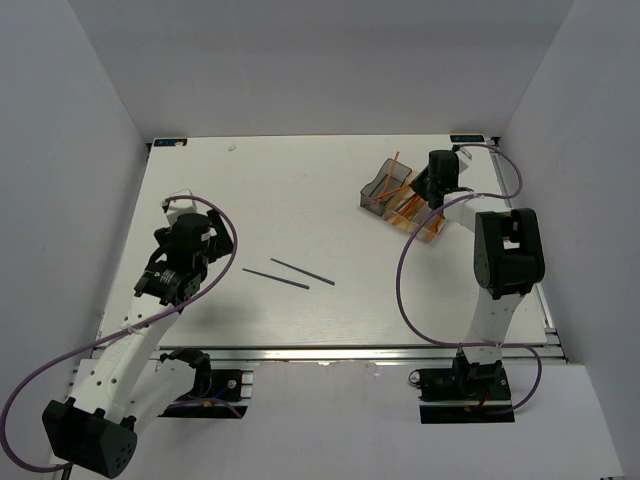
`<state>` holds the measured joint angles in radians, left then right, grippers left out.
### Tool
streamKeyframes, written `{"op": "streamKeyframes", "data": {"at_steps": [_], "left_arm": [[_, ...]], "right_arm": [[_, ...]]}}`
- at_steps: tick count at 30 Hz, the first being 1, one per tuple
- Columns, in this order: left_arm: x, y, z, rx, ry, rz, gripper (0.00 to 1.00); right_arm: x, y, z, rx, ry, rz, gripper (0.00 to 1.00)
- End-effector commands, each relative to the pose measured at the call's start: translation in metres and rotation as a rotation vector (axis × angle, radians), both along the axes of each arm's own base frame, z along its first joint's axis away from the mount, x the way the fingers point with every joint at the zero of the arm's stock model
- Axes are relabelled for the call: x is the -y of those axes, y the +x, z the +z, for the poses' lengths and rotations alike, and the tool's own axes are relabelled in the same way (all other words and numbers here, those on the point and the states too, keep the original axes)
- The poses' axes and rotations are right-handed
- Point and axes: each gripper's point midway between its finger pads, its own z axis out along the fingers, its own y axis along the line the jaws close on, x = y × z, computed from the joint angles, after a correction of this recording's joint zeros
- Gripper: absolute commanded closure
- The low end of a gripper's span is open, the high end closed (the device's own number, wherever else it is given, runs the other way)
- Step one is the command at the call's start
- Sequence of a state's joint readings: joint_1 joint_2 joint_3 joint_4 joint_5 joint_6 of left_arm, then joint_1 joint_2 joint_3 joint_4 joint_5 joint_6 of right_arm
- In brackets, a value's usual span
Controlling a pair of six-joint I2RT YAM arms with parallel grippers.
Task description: Sort the eating utensils into containers
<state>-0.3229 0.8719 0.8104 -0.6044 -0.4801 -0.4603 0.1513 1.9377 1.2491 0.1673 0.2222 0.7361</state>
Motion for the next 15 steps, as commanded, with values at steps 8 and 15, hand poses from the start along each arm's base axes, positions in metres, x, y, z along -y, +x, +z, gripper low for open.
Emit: {"op": "streamKeyframes", "data": {"at_steps": [8,15], "left_arm": [[0.002,0.001,0.002,0.014,-0.008,-0.012,0.02],[0.002,0.002,0.001,0.012,-0.007,-0.014,0.02]], "right_arm": [[-0.003,0.023,0.029,0.077,0.037,-0.012,0.71],[-0.001,0.022,0.020,0.054,0.031,-0.021,0.72]]}}
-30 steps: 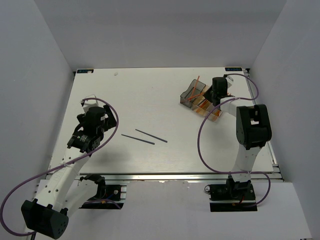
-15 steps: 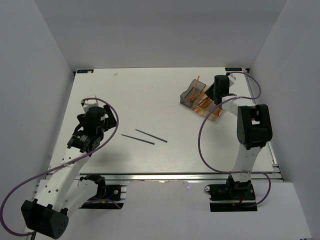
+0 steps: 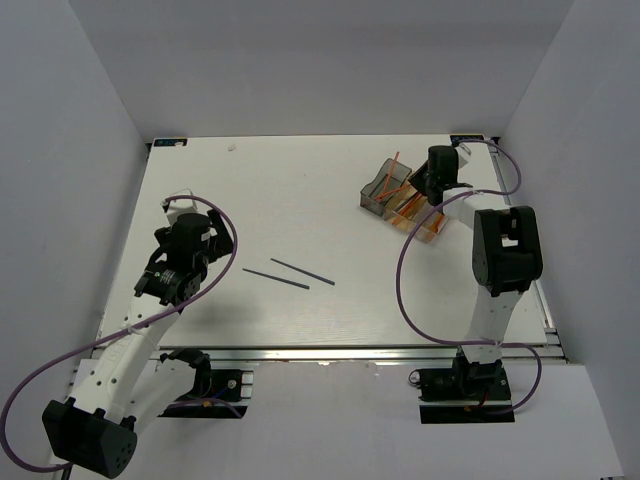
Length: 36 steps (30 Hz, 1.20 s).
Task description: Sort the eating utensils into containers
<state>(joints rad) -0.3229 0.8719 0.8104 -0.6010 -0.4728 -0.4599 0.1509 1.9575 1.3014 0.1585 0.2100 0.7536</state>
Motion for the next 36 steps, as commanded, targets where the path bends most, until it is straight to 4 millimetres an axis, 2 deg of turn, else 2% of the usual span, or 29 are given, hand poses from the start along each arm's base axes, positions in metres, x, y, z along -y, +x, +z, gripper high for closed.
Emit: {"op": "streamKeyframes", "data": {"at_steps": [1,11,12,13,15,18,21,28,36], "left_arm": [[0.001,0.001,0.001,0.008,-0.003,-0.011,0.02],[0.001,0.001,0.000,0.005,-0.003,-0.011,0.02],[0.001,0.001,-0.001,0.003,-0.001,-0.011,0.02],[0.002,0.001,0.000,0.004,-0.002,-0.013,0.02],[0.002,0.001,-0.001,0.001,-0.002,-0.014,0.02],[0.002,0.001,-0.002,0.000,-0.003,-0.015,0.02],[0.002,0.002,-0.001,0.003,-0.003,-0.014,0.02],[0.003,0.002,0.000,0.005,-0.004,-0.017,0.02],[0.002,0.001,-0.001,0.001,-0.002,-0.016,0.02]], "right_arm": [[0.004,0.009,0.010,0.031,0.005,-0.024,0.72],[0.004,0.007,0.008,0.024,0.012,-0.021,0.68],[0.003,0.006,0.017,0.047,0.019,-0.020,0.69],[0.003,0.002,0.014,0.045,0.021,-0.017,0.68],[0.002,0.003,0.028,0.091,0.035,-0.012,0.68],[0.002,0.002,0.039,0.120,0.036,-0.008,0.68],[0.003,0.001,0.041,0.119,0.028,-0.012,0.68],[0.005,-0.001,0.026,0.089,0.023,-0.019,0.68],[0.004,0.000,0.018,0.067,0.025,-0.028,0.69]]}}
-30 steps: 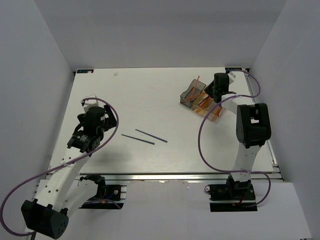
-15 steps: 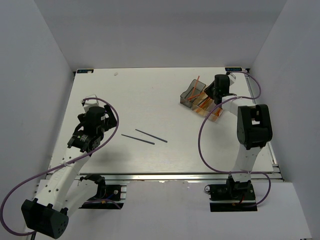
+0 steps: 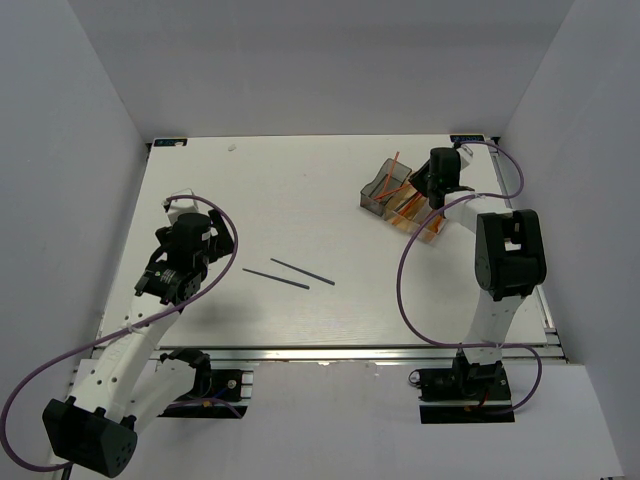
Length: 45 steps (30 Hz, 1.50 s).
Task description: Sort the eating utensils into containers
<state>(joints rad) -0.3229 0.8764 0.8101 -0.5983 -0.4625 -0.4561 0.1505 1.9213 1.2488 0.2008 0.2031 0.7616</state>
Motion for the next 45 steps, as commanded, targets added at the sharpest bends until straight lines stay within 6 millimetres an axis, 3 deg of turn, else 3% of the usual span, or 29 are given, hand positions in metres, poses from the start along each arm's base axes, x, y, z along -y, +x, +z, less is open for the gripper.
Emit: {"op": "streamKeyframes", "data": {"at_steps": [1,31,40,45], "left_arm": [[0.000,0.001,0.001,0.007,-0.001,-0.006,0.02],[0.000,0.001,0.002,0.013,-0.002,-0.004,0.02],[0.001,0.001,0.000,0.007,-0.003,-0.011,0.02],[0.001,0.001,0.000,0.006,-0.002,-0.010,0.02]], "right_arm": [[0.005,0.007,0.013,0.044,0.010,-0.031,0.69],[0.008,0.018,-0.010,0.007,-0.002,-0.052,0.70],[0.014,0.012,0.005,0.050,-0.007,-0.082,0.80],[0.015,0.012,-0.001,0.041,-0.009,-0.087,0.85]]}}
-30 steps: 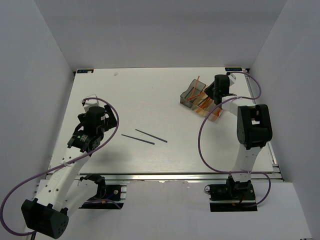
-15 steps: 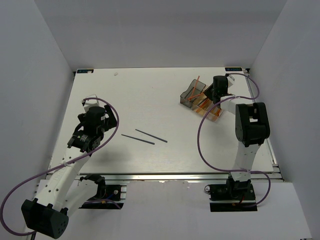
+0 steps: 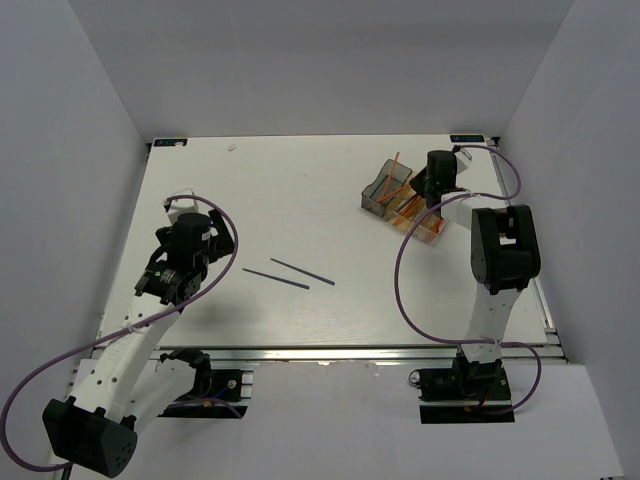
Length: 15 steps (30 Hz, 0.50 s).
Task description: Sort the eating utensils into containers
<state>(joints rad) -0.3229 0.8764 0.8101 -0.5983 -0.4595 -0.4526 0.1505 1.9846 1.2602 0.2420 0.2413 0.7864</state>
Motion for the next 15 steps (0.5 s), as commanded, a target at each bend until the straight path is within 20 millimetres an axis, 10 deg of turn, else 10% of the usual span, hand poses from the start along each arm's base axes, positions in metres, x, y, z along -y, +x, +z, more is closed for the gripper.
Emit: {"op": "streamKeyframes", "data": {"at_steps": [1,15], "left_arm": [[0.001,0.001,0.001,0.010,-0.004,-0.006,0.02],[0.001,0.001,0.000,0.005,-0.003,-0.007,0.02]], "right_arm": [[0.009,0.002,0.017,0.043,-0.005,-0.040,0.85],[-0.001,0.004,0.041,0.093,0.007,-0.025,0.93]]}}
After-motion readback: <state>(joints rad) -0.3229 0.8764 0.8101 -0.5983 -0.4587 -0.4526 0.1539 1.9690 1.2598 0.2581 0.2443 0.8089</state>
